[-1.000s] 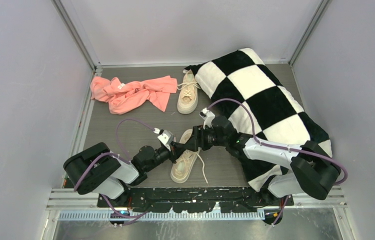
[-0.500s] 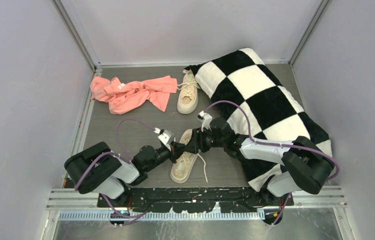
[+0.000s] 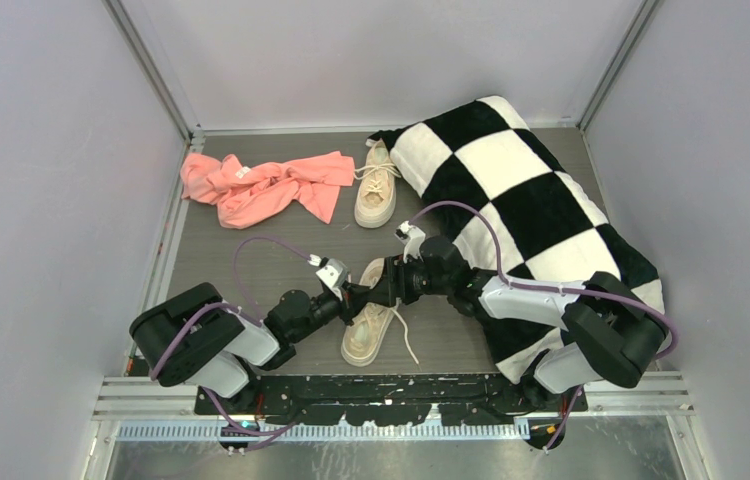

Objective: Tie the shoes
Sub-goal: Tie the shoelace on the shoe.

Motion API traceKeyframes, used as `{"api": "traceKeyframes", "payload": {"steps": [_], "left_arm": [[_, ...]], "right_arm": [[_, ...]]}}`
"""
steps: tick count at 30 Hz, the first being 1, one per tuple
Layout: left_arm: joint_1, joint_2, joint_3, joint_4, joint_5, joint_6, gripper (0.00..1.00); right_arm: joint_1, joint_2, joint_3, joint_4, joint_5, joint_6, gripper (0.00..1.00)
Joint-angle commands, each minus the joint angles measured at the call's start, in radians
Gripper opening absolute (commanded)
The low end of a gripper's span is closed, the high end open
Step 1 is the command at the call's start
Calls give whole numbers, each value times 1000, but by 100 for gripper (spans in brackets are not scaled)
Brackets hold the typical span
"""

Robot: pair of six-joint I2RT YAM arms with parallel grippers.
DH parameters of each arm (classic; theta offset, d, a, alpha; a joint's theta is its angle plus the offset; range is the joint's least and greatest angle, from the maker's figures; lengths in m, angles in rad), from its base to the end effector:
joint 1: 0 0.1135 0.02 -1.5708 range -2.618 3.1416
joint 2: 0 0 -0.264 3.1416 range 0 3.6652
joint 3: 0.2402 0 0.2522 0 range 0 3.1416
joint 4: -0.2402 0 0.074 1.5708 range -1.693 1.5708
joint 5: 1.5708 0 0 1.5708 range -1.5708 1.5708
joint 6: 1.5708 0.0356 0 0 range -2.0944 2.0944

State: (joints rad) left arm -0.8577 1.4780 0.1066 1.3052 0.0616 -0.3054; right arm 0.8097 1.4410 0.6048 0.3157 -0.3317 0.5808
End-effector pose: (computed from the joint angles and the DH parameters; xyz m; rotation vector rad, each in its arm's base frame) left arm 0.1371 -0.1619 0.1409 0.5171 1.6426 -0.9293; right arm 0.1902 0.2165 0.1802 -0.4798 2.2385 1.1387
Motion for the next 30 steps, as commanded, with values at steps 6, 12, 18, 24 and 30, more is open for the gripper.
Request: {"api": "traceKeyframes", "payload": {"steps": [6,12,18,24,30], "left_arm": [[0,-55,19,-31,-21,62,0],[0,-112,21,-114,-21,94,0],[0,-160,23,-179,-14,100,0],[0,-163,24,-180,-6,92,0],[0,-147,30,-165,5,86,0]], "right_arm": [[-4,-15,17,47,53,-13,63],[-8,9,31,75,45,-11,61],[-13,25,38,94,31,0,50],[-15,26,26,111,26,18,33],[-15,24,29,110,28,24,23]]}}
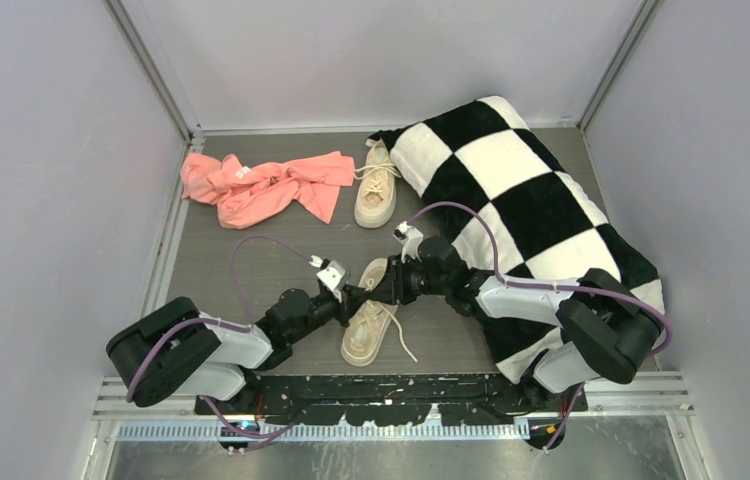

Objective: Tie the shoes
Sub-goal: Tie the shoelace on the shoe.

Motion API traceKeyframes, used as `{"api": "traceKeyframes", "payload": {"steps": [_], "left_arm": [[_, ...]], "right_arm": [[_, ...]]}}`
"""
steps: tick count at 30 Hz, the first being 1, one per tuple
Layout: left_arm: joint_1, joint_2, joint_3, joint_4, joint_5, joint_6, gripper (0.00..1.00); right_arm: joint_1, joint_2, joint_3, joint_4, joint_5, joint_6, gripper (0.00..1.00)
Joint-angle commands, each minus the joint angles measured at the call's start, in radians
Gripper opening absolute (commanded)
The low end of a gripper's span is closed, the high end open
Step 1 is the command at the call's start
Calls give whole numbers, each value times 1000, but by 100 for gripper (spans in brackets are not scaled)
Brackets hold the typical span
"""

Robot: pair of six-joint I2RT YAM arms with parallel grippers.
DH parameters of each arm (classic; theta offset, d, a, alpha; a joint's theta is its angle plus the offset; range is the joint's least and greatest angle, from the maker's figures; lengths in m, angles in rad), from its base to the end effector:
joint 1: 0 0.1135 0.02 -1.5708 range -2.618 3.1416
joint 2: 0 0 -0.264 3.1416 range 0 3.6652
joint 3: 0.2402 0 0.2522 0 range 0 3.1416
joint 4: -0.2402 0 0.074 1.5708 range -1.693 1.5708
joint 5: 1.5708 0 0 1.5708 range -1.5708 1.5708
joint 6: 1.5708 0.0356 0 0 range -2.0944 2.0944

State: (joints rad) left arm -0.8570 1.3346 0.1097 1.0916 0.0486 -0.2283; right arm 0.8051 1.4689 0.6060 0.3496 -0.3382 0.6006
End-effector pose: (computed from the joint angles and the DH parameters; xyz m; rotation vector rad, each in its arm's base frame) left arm 0.1338 -0.1571 0.1455 0.5857 1.6790 -0.8402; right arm 0.1937 0.2185 0.1762 -0.4581 2.2407 1.1559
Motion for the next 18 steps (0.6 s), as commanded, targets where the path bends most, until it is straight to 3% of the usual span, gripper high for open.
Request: {"api": "traceKeyframes", "payload": {"steps": [1,4,9,18], "left_arm": [[-1,-1,27,52,17,8,0],[-1,1,27,56,18,6,0],[-1,-3,24,55,10,5,0],[-1,-53,25,-12,15,17,0]], "right_arm": [[-10,-3,29,78,34,6,22],[-10,1,30,84,36,12,19],[-11,-1,28,87,41,25,1],[-11,12,26,86,-16,23,1]]}}
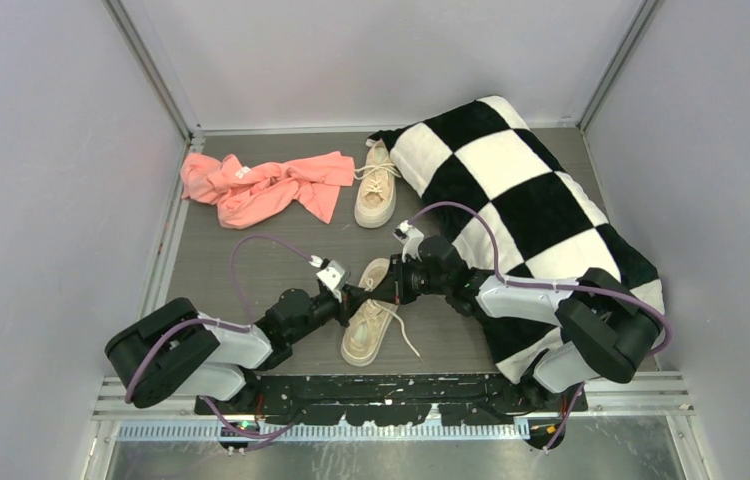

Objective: Tie the shoes
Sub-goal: Tie the shoelace on the shoe.

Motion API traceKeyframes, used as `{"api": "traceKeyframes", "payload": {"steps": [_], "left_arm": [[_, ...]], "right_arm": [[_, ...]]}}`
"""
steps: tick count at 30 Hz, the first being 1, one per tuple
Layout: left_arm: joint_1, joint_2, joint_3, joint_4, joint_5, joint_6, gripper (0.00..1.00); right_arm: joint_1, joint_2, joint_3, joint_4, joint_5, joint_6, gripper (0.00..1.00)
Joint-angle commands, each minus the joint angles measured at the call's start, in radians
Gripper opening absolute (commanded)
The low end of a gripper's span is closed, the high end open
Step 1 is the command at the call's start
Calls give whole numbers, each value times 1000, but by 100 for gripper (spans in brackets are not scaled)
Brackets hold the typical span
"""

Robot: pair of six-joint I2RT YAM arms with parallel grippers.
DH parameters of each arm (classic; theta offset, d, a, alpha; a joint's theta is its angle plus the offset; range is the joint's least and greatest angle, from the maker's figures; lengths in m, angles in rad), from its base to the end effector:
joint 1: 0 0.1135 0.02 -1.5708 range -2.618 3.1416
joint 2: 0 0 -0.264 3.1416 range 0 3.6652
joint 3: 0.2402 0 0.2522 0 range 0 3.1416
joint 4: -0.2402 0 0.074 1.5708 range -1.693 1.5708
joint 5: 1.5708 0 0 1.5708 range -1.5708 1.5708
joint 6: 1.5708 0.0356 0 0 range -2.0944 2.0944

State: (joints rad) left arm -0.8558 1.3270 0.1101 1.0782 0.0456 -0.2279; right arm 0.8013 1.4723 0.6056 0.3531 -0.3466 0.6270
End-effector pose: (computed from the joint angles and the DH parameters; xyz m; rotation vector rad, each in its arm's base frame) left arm 0.1338 -0.1566 0.1456 0.5842 1.6846 -0.8348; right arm 0.1945 0.2181 0.1755 -0.4312 2.2541 1.1754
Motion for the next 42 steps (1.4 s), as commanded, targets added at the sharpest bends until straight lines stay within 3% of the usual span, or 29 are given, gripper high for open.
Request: {"api": "traceKeyframes", "payload": {"steps": [1,7,12,16,23,27,32,35,42], "left_arm": [[-2,-61,27,-20,27,19,0],[-2,-187,39,-197,35,40,0],[-2,-307,45,-343,27,56,35],[-2,-364,48,-413,22,59,48],[-1,-361,91,-419,-176,-50,50],[1,-333,201,-536,-175,-86,53],[16,-338,258,-568,-172,-129,59],[35,-332,313,-673,-193,-175,63],[47,-183,551,-994,-179,-203,57]], "right_arm": [[-7,10,28,82,-10,-4,1],[-7,8,29,74,-12,-11,1],[-7,11,28,76,-11,-9,1],[-6,10,28,79,-11,-10,1],[-7,11,28,80,-16,-8,1],[-7,12,28,81,-18,-8,1],[-7,11,31,82,-21,-8,1],[-7,7,31,83,-21,-10,1],[-7,6,29,86,-23,-7,1]]}}
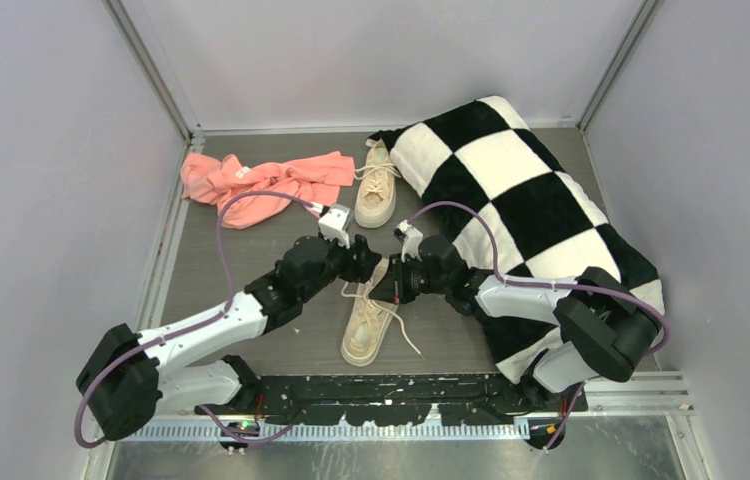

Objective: Tie the shoes
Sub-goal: Tie the shoelace on the shoe.

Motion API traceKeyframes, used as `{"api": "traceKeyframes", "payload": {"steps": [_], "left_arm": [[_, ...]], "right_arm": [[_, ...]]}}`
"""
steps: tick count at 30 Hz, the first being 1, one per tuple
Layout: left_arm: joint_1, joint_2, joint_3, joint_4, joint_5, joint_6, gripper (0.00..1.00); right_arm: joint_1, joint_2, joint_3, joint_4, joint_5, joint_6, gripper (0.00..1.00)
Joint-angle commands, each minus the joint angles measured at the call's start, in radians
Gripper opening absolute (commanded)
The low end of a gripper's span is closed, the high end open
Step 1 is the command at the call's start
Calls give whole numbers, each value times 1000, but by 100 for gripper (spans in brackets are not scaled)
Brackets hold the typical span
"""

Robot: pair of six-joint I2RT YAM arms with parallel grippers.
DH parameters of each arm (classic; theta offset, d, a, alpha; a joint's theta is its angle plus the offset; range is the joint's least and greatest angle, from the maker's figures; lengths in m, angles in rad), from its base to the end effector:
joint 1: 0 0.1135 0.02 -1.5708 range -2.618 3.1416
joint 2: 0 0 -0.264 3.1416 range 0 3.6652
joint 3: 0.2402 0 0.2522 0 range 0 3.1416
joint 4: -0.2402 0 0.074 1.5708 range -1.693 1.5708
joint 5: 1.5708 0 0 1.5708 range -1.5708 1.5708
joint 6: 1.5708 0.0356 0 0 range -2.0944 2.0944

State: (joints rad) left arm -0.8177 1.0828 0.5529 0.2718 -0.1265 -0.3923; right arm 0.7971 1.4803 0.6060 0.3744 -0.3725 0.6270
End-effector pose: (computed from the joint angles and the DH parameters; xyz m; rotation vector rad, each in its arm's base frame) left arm 0.1699 -0.1747 0.2467 0.3085 1.8649 -0.7288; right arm 0.1957 0.2189 0.1756 -0.4459 2.2415 1.2044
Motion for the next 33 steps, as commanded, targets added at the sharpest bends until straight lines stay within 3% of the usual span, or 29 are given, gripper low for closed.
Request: {"api": "traceKeyframes", "payload": {"steps": [1,10,16,33], "left_arm": [[15,85,125,-199,15,-43,56],[80,212,259,-349,179,-97,44],[80,243,291,-368,237,-82,35],[80,277,338,-493,283,-45,33]], "right_arm": [[-2,-3,29,64,4,-8,1],[-2,-9,28,62,6,-4,1],[-2,-11,30,64,8,-2,1],[-2,-3,34,77,4,8,1]]}}
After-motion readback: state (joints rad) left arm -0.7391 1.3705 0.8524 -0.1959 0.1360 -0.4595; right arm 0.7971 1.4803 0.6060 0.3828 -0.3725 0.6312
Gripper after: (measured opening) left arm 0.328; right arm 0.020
